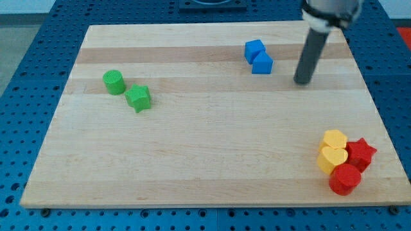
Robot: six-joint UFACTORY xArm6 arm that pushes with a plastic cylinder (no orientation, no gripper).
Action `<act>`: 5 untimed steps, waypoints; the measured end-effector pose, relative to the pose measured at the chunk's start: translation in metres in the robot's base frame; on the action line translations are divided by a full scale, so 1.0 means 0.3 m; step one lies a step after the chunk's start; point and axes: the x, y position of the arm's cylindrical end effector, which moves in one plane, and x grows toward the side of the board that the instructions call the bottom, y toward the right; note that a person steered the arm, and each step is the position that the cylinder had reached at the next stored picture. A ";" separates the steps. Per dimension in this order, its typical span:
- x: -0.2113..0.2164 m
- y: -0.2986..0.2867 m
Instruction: Separate the blue blocks
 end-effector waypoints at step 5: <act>0.005 -0.436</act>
